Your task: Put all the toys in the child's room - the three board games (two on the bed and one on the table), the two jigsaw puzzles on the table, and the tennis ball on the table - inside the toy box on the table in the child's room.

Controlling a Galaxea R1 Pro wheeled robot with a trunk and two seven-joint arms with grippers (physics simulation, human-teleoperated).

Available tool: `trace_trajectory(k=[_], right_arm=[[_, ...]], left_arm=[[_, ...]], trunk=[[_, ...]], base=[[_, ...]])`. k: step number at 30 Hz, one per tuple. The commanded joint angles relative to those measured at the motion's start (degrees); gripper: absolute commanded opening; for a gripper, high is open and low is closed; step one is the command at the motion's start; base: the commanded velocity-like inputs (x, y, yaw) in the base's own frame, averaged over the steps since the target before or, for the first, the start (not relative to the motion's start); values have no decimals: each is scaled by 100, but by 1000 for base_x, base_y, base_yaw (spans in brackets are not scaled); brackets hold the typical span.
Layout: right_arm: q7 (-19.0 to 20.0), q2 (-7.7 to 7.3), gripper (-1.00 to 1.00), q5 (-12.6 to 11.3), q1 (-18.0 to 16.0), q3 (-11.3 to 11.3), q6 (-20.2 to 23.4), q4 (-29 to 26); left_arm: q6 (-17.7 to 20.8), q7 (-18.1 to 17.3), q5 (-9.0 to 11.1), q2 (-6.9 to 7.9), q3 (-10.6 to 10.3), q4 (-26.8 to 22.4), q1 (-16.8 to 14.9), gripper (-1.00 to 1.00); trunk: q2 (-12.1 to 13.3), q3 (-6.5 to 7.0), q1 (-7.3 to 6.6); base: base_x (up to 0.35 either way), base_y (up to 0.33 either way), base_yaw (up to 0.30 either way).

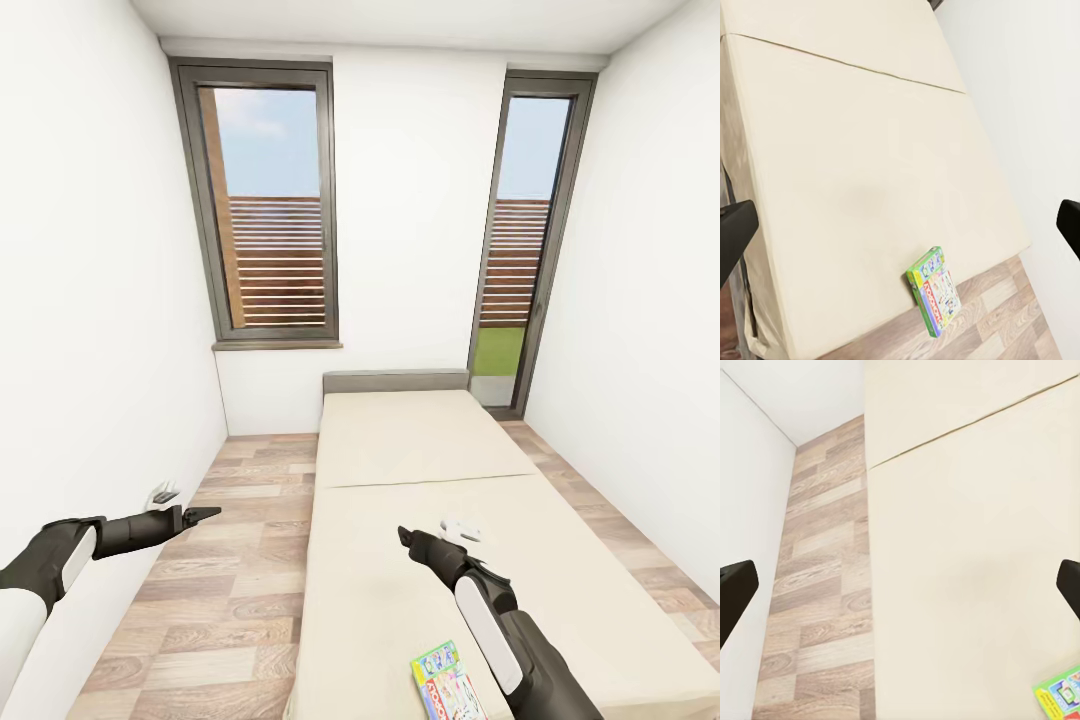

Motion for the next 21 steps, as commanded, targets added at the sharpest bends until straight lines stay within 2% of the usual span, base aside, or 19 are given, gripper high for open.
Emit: trace_trajectory(k=[1,21], right_arm=[[-54,-3,100,-60,-2,10,12,-8],[-54,-7,100,-73,-2,2,13,-5]], left_arm=[[46,-8,21,0,9,2,-2,100],[54,-8,21,0,9,2,-1,100]], trunk=[[-5,-3,2],[-5,-3,2]], base=[[0,0,0],[-2,-15,0]])
